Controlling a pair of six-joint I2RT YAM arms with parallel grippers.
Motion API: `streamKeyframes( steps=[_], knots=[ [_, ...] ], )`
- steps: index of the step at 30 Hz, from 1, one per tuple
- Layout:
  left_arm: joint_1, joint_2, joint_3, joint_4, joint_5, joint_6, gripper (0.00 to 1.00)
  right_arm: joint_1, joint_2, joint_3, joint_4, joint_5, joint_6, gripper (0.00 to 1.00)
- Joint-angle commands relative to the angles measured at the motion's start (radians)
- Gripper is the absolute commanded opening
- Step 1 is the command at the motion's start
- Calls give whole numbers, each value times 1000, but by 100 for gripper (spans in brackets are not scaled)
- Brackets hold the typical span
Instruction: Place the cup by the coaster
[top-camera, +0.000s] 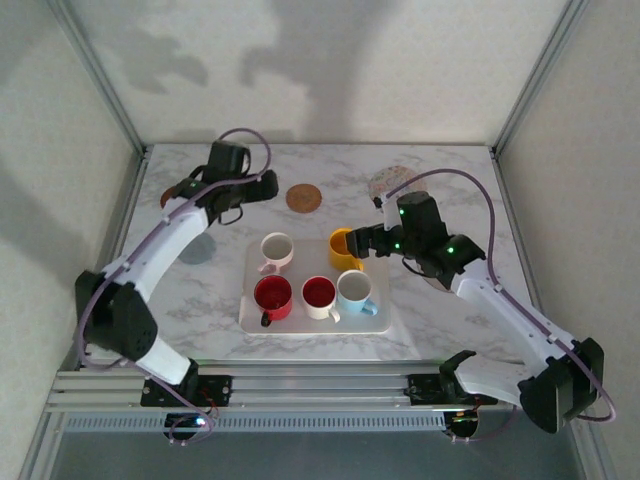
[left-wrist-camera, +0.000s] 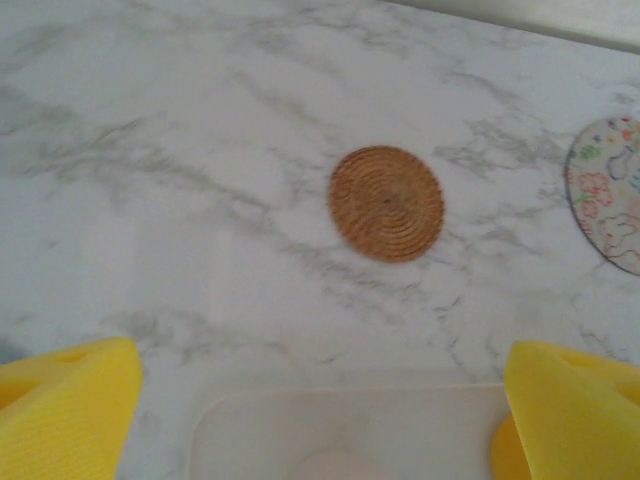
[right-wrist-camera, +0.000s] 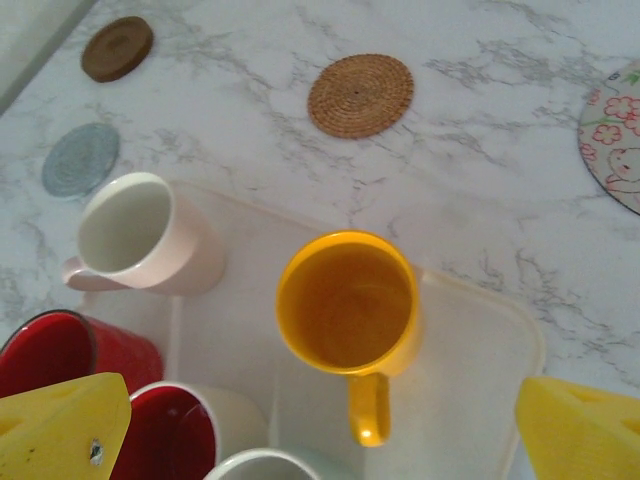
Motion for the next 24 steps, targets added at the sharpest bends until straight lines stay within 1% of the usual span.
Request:
streamKeyframes(
  steps=[1,5,9,14,19,21,24],
  knots=[
    [38,-121,-106,28,-49,-68,92,27,-37,-39,8,-17,45,99],
    [78,-220,-217,17,-60,-69,90,52,-52,-67,28,-59,65,99],
    [113,-275,-304,11,-60,-63,83,72,-49,-78,33,-96,64,99],
    [166,-304,-398,26,-35,-55,66,101,-48,-87,51,-106,63,99],
    [221,-290,-441,17,-50,-62,56,119,-32,-93,78,-106,71,99],
    [244,-286,-455,23,-49,-69,48,126,-20,-89,83,-105,71,99],
    [277,-278,-476,42,-49,-73,34,135,-4,-88,100,-115,69,99]
  ],
)
